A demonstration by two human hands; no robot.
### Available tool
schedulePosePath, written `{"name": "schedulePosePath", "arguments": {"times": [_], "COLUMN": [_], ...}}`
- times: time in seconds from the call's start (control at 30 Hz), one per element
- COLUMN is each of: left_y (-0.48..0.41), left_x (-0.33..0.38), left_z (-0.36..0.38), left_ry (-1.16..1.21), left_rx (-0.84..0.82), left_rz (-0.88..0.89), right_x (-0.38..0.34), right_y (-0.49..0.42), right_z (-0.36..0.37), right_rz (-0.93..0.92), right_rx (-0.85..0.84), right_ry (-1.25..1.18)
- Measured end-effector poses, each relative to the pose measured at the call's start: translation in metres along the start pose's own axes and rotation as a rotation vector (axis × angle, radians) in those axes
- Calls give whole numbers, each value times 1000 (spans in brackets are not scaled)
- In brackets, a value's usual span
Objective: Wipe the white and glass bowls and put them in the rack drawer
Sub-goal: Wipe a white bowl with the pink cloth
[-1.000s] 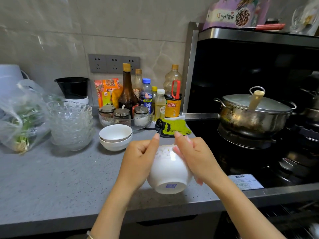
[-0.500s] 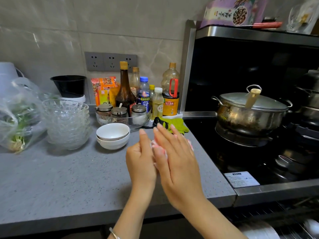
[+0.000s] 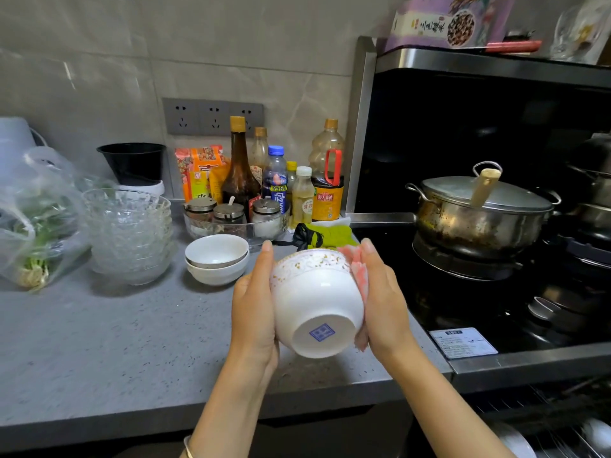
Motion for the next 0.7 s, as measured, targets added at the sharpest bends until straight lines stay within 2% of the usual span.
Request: {"name": "schedulePosePath", "arguments": {"times": [0.1, 0.2, 0.3, 0.37, 0.47, 0.53, 0.7], "left_y": [-6, -13, -17, -16, -8, -4, -7], "left_x": [2, 7, 5, -1, -7, -6, -13], "left_z": [-3, -2, -2, -2, 1, 2, -5], "left_ry": [-92, -403, -674, -789, -734, -638, -277], "left_rx": [-16, -132, -273, -368, -515, -569, -533], "left_rz": [1, 60, 160, 90, -129, -189, -305], "right_x": [0, -7, -8, -3, 6, 9, 11], "right_y": [2, 3, 1, -3, -5, -3, 3], "right_z": [-4, -5, -9, -11, -13, -14, -14], "right_rz": [73, 94, -26, -142, -347, -460, -624], "right_rx": [24, 86, 142, 169, 172, 140, 25], "right_ry": [17, 23, -11, 15, 142, 221, 420]}}
Point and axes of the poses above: each hand's wrist, its own y-axis away from the middle knuckle, its own z-axis out of the palm, x = y × z, the point moved 3 cm from there along -y, towards the middle knuckle, and after that the axes turned 7 degrees about z, right-handed, at the moved point
